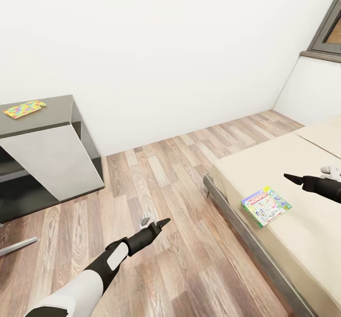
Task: Put all the toys in the child's room - the three board games (two on the bed and one on the table), the two jigsaw puzzles on the table, and the tennis ball on the table - inside the toy box on the table in the child's room.
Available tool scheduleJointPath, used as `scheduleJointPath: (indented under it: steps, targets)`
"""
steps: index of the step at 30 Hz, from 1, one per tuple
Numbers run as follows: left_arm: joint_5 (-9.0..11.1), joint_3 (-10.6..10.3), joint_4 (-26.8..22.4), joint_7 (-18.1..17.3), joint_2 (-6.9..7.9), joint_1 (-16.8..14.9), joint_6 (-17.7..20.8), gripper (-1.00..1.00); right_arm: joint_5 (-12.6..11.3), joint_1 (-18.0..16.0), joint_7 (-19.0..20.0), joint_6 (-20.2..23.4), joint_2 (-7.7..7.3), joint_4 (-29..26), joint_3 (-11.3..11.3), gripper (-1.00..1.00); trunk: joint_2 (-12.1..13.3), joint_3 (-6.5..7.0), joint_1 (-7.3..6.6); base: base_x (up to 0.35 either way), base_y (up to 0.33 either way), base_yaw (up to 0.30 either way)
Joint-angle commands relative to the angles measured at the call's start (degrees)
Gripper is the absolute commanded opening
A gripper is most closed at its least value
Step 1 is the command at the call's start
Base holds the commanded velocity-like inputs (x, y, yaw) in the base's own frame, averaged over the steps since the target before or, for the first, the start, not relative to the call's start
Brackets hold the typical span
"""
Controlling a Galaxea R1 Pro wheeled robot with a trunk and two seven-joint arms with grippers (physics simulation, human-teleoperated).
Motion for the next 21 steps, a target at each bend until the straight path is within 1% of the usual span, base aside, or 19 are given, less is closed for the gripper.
scheduleJointPath:
  steps: [1, 6, 12, 16, 17, 21]
  targets:
    - [0.6, -0.2, 0.0, 0.0, 0.03, 0.0, 0.4, 1.00, -0.5, 0.0, -0.1, 0.5, 0.00, 0.0, -0.1, 1.00, 0.0, -0.04, 0.00, 0.043, 0.034, -0.078]
    - [0.6, -0.2, 0.0, 0.0, -0.01, 0.0, 0.4, 1.00, -0.4, 0.1, -0.1, 0.5, 0.03, -0.3, 0.0, 1.00, 0.0, -0.04, 0.00, 0.026, 0.021, -0.147]
    - [0.8, -0.2, -0.6, -0.4, -0.10, 0.0, 0.4, 1.00, -0.2, 0.1, -0.1, 0.6, 0.02, -0.5, 0.0, 1.00, 0.0, -0.04, 0.00, 0.011, 0.009, -0.216]
    - [0.2, -0.6, -3.3, -1.0, 0.00, 0.4, 0.3, 1.00, -0.2, 0.2, -0.2, 0.6, 0.05, -0.5, 0.0, 1.00, 0.0, -0.04, 0.00, 0.004, 0.003, -0.215]
    - [0.2, -0.6, -3.3, -1.0, 0.00, 0.4, 0.3, 1.00, -0.2, 0.2, -0.2, 0.6, 0.05, -0.5, 0.0, 1.00, 0.0, -0.04, 0.00, 0.003, 0.002, -0.175]
    - [-0.6, -1.6, -6.8, -2.0, 0.39, 1.8, 0.3, 1.00, -0.1, 0.2, -0.2, 0.6, 0.06, -0.6, 0.0, 1.00, 0.0, -0.04, 0.00, 0.002, 0.001, -0.103]
